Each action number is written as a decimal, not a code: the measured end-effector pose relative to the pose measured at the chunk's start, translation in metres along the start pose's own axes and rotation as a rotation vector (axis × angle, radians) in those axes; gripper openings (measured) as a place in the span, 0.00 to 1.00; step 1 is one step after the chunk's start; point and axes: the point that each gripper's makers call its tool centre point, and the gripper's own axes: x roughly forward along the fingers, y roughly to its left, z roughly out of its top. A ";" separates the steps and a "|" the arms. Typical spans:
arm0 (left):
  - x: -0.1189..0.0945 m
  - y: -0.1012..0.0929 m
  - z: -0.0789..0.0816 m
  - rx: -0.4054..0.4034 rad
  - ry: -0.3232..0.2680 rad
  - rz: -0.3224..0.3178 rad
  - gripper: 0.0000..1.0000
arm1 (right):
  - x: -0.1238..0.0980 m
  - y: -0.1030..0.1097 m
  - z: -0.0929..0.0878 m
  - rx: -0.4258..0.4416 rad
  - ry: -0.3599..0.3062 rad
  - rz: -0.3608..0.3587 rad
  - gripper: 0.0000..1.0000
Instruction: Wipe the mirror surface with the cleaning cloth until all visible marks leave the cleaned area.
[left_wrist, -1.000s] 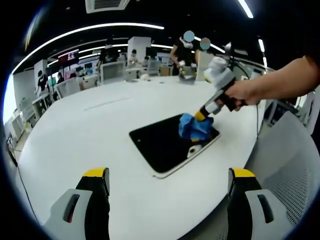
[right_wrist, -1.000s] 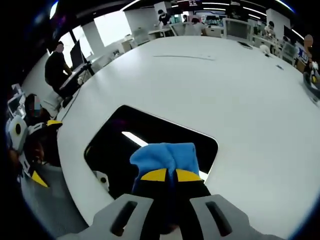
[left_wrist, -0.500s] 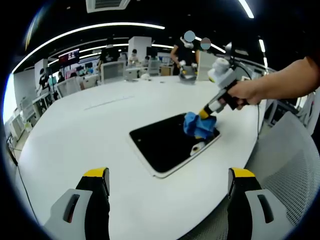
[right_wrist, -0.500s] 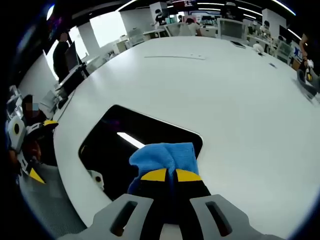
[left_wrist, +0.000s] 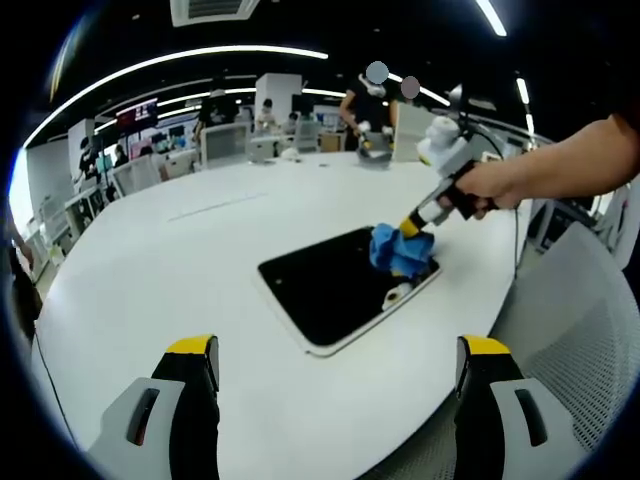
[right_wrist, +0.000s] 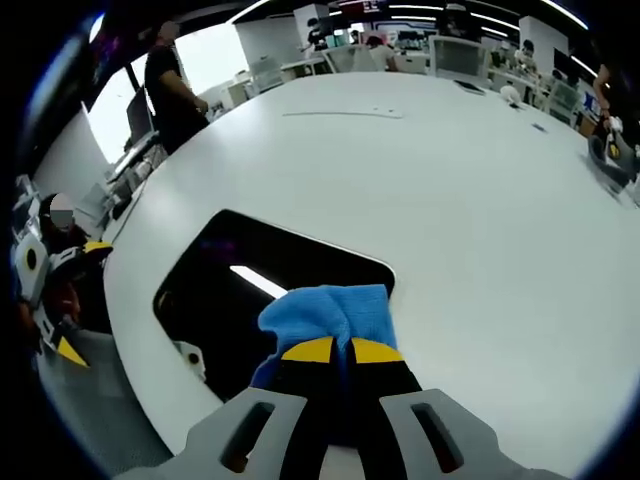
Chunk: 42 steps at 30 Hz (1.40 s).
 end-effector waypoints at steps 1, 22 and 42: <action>0.000 0.001 0.001 0.003 -0.004 0.005 0.99 | 0.000 0.000 0.000 0.002 0.002 -0.001 0.00; -0.002 0.004 0.003 -0.014 -0.021 0.020 0.99 | -0.001 0.004 -0.004 -0.045 0.000 -0.028 0.00; -0.002 0.005 0.003 -0.032 -0.023 0.025 0.99 | -0.011 0.014 -0.020 -0.081 -0.008 -0.037 0.00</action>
